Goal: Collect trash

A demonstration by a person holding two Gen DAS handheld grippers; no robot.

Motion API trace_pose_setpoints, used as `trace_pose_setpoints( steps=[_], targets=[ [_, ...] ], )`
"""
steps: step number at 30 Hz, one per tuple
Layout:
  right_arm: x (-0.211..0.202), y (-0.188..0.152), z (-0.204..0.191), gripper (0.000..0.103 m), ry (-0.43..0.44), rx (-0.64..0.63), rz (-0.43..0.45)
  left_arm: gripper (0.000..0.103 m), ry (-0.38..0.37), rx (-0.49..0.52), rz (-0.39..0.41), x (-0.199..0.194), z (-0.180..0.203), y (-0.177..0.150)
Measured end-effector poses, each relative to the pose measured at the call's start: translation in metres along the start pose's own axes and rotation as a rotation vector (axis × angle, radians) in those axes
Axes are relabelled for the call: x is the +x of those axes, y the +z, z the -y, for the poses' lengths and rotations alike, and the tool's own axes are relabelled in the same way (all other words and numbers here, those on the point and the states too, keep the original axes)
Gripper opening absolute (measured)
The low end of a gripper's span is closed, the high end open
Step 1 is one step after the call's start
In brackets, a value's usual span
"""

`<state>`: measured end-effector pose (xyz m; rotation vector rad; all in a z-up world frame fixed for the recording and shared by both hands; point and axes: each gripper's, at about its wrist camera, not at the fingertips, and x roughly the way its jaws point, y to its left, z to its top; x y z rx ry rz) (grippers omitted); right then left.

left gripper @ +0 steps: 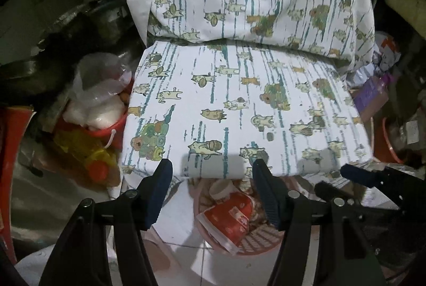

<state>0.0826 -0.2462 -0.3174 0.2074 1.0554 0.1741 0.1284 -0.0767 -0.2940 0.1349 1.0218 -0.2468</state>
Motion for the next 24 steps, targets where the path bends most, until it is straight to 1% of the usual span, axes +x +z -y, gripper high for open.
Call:
trace_pose_setpoints(
  steps=[1, 2, 3, 4, 5, 6, 7, 9, 11, 12, 14, 15, 16, 17, 19, 21, 22, 24],
  targets=[
    [-0.009, 0.004, -0.001, 0.052, 0.011, 0.001, 0.011, 0.065, 0.015, 0.004, 0.001, -0.009, 0.0, 0.002],
    [-0.02, 0.008, -0.002, 0.052, 0.013, 0.0, 0.023, 0.065, 0.034, 0.02, 0.028, -0.023, 0.0, 0.004],
    [-0.032, 0.011, -0.003, 0.053, -0.006, 0.001, 0.04, 0.065, 0.043, 0.03, 0.07, -0.037, 0.001, 0.006],
    [-0.047, 0.017, -0.005, 0.054, -0.031, -0.001, 0.072, 0.065, 0.059, 0.03, 0.131, -0.058, 0.001, 0.01],
    [-0.064, 0.022, -0.006, 0.057, -0.052, -0.009, 0.117, 0.07, 0.07, 0.031, 0.183, -0.079, 0.001, 0.014],
    [-0.081, 0.028, -0.009, 0.059, -0.065, -0.017, 0.158, 0.072, 0.072, 0.032, 0.204, -0.091, 0.002, 0.018],
    [-0.097, 0.033, -0.012, 0.063, -0.072, -0.025, 0.192, 0.073, 0.069, 0.03, 0.242, -0.111, 0.002, 0.024],
    [-0.135, 0.042, -0.018, 0.065, -0.087, -0.046, 0.274, 0.075, 0.065, 0.026, 0.297, -0.141, 0.001, 0.032],
    [-0.169, 0.048, -0.027, 0.072, -0.105, -0.074, 0.346, 0.086, 0.073, 0.024, 0.358, -0.175, 0.001, 0.04],
    [-0.185, 0.051, -0.032, 0.074, -0.117, -0.083, 0.383, 0.087, 0.083, 0.026, 0.381, -0.187, 0.001, 0.043],
    [-0.215, 0.057, -0.038, 0.08, -0.151, -0.082, 0.455, 0.087, 0.143, 0.035, 0.437, -0.213, 0.003, 0.049],
    [-0.228, 0.06, -0.042, 0.081, -0.179, -0.071, 0.482, 0.087, 0.162, 0.031, 0.46, -0.226, 0.002, 0.052],
    [-0.242, 0.063, -0.045, 0.082, -0.198, -0.063, 0.521, 0.087, 0.162, 0.021, 0.47, -0.234, 0.0, 0.054],
    [-0.254, 0.064, -0.049, 0.086, -0.2, -0.064, 0.552, 0.087, 0.154, 0.005, 0.478, -0.243, -0.003, 0.056],
    [-0.275, 0.071, -0.058, 0.095, -0.189, -0.082, 0.595, 0.087, 0.12, -0.042, 0.49, -0.262, -0.01, 0.061],
    [-0.295, 0.073, -0.066, 0.099, -0.173, -0.085, 0.635, 0.088, 0.104, -0.069, 0.499, -0.277, -0.015, 0.063],
    [-0.304, 0.075, -0.069, 0.102, -0.163, -0.082, 0.651, 0.089, 0.102, -0.075, 0.509, -0.287, -0.016, 0.065],
    [-0.318, 0.078, -0.076, 0.103, -0.138, -0.081, 0.668, 0.09, 0.111, -0.075, 0.538, -0.301, -0.017, 0.066]
  ],
)
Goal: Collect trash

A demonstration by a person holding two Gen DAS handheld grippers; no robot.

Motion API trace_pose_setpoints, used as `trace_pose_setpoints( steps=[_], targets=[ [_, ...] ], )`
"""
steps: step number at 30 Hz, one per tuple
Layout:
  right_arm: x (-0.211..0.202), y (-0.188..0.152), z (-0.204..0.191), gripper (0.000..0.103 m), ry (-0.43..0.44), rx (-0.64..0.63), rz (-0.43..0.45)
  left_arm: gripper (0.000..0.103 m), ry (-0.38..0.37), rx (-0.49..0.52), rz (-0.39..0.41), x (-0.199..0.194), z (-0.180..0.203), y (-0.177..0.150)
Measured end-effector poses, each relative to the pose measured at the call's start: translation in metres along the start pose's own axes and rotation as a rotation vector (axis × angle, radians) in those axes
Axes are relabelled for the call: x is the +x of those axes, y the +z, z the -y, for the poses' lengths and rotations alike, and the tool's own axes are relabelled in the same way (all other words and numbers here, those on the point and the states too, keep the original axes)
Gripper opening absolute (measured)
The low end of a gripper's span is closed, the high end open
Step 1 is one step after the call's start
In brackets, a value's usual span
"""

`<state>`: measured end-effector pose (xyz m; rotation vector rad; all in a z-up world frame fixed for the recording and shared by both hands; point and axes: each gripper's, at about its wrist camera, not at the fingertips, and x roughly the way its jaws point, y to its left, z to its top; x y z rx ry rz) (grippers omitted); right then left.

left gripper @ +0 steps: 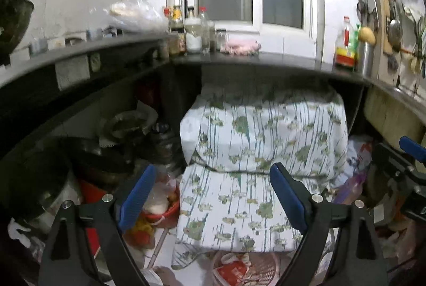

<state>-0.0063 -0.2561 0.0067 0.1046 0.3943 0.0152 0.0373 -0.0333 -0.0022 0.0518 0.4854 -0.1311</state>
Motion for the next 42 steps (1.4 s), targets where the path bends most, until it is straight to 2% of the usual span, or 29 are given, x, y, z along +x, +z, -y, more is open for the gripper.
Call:
trace_pose_setpoints(
  steps=[4, 7, 10, 13, 17, 22, 27, 33, 36, 42],
  targets=[
    [-0.016, 0.016, -0.004, 0.103, -0.006, 0.018, 0.029, 0.093, 0.042, 0.014, 0.041, -0.018, -0.003, 0.009],
    [-0.02, 0.019, -0.006, 0.103, -0.046, 0.001, 0.032, 0.103, 0.057, 0.015, 0.06, -0.028, -0.011, 0.011],
    [-0.02, 0.013, -0.003, 0.103, -0.031, 0.001, 0.024, 0.103, 0.079, -0.007, 0.061, -0.033, -0.019, 0.007],
    [-0.017, 0.003, -0.002, 0.103, -0.016, -0.02, 0.01, 0.103, 0.063, -0.02, 0.044, -0.029, -0.024, 0.001],
    [-0.008, -0.002, 0.003, 0.103, -0.05, -0.046, 0.012, 0.103, 0.066, -0.009, -0.002, -0.01, -0.026, -0.009],
    [0.007, -0.006, 0.006, 0.103, 0.007, -0.012, -0.013, 0.103, 0.078, -0.011, -0.082, 0.023, -0.025, -0.016],
    [0.017, -0.011, 0.002, 0.103, -0.017, -0.031, -0.03, 0.103, 0.081, -0.016, -0.108, 0.041, -0.022, -0.018],
    [0.022, -0.014, 0.001, 0.103, -0.027, -0.029, -0.043, 0.103, 0.08, -0.007, -0.1, 0.04, -0.015, -0.017],
    [0.021, -0.014, 0.002, 0.103, -0.029, -0.013, -0.041, 0.103, 0.051, 0.01, -0.099, 0.034, -0.012, -0.018],
    [0.017, -0.014, 0.005, 0.103, -0.019, 0.011, -0.045, 0.103, 0.066, 0.014, -0.07, 0.02, -0.012, -0.016]
  ],
)
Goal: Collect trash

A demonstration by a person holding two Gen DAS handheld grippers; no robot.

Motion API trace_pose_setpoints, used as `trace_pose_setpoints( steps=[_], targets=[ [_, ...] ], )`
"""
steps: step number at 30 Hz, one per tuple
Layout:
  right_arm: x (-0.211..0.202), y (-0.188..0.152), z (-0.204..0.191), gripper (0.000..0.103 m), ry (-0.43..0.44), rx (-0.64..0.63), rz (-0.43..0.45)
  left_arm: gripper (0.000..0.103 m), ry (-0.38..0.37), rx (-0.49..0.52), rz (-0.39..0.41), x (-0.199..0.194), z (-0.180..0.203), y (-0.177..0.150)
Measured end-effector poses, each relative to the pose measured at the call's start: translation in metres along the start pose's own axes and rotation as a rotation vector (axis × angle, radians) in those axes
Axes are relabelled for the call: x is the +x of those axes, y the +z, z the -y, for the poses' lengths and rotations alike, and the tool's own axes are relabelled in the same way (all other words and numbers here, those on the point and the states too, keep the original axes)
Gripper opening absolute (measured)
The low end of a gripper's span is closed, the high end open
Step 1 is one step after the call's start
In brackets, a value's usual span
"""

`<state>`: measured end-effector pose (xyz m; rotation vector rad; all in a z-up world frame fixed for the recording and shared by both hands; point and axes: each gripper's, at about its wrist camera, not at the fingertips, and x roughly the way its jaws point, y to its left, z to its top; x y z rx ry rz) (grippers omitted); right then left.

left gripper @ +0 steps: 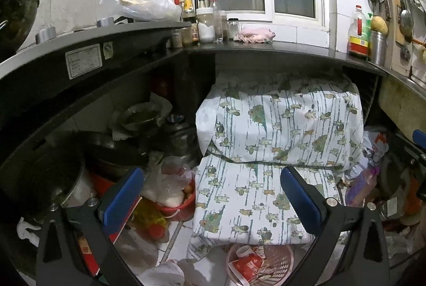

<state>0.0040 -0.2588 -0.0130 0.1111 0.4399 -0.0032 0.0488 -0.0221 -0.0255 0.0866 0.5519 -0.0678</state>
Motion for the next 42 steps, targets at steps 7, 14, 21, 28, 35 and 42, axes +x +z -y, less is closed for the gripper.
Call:
trace_pose_setpoints(
  steps=[7, 14, 21, 28, 35, 42],
  targets=[
    [-0.0036, -0.0007, -0.0015, 0.103, 0.01, 0.009, 0.002, 0.103, 0.0, -0.003, 0.002, -0.0021, -0.0032, 0.001],
    [-0.0033, -0.0014, -0.0033, 0.103, 0.005, -0.004, 0.006, 0.103, 0.006, -0.011, 0.002, -0.0027, -0.004, 0.001],
    [-0.0007, -0.0027, -0.0008, 0.103, 0.004, 0.01, -0.004, 0.103, 0.015, -0.028, 0.01, -0.0019, -0.0059, 0.003],
    [-0.0006, -0.0037, -0.0033, 0.103, -0.01, -0.004, -0.004, 0.103, 0.003, -0.037, 0.007, 0.0036, -0.0095, 0.007],
    [-0.002, -0.0025, -0.0034, 0.103, -0.011, -0.002, -0.002, 0.103, 0.001, -0.035, 0.016, 0.0003, -0.0073, 0.0062],
    [-0.0061, -0.0014, -0.0033, 0.103, -0.005, -0.011, 0.01, 0.103, 0.009, -0.021, 0.017, -0.0018, -0.0041, 0.0049]
  ],
)
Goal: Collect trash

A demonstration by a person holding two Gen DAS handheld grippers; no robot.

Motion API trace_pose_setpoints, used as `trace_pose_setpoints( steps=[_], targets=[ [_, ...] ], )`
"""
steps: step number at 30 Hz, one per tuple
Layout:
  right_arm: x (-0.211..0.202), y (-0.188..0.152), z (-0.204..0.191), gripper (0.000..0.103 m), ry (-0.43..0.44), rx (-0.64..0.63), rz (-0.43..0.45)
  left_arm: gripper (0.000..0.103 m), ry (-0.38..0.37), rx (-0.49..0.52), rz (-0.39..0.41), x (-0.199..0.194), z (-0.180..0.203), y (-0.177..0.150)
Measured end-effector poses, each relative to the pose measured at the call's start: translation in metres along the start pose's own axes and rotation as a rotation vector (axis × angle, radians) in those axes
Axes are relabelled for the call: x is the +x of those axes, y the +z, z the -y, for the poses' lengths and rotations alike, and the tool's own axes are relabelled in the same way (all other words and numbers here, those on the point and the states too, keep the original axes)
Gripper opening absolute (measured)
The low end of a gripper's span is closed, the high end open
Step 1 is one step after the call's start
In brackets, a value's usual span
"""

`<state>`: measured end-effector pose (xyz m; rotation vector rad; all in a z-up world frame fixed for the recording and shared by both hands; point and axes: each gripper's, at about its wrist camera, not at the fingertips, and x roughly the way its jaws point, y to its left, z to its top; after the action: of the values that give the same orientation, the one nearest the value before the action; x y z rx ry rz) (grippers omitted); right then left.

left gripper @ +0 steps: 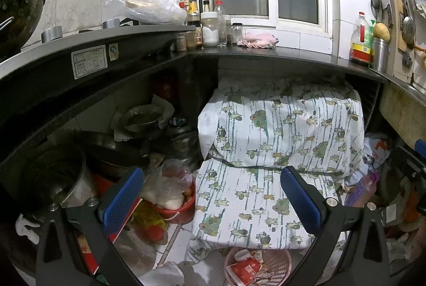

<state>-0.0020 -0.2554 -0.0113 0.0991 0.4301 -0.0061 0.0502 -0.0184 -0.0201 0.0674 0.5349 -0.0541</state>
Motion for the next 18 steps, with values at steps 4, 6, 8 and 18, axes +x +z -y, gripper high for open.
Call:
trace_pose_setpoints(
  steps=[4, 6, 8, 18],
  targets=[
    [-0.004, 0.001, 0.001, 0.103, -0.002, -0.01, 0.008, 0.103, 0.003, 0.003, 0.0, -0.001, 0.002, -0.001],
    [-0.004, 0.001, 0.001, 0.103, -0.001, -0.009, 0.008, 0.103, 0.016, 0.007, 0.001, -0.001, 0.003, -0.001],
    [-0.005, 0.001, 0.0, 0.103, 0.0, -0.012, 0.013, 0.103, 0.025, 0.012, 0.001, 0.0, 0.004, -0.002],
    [-0.019, 0.003, -0.004, 0.103, 0.0, -0.024, 0.043, 0.103, 0.024, 0.018, 0.006, 0.001, 0.003, -0.002]
  ],
)
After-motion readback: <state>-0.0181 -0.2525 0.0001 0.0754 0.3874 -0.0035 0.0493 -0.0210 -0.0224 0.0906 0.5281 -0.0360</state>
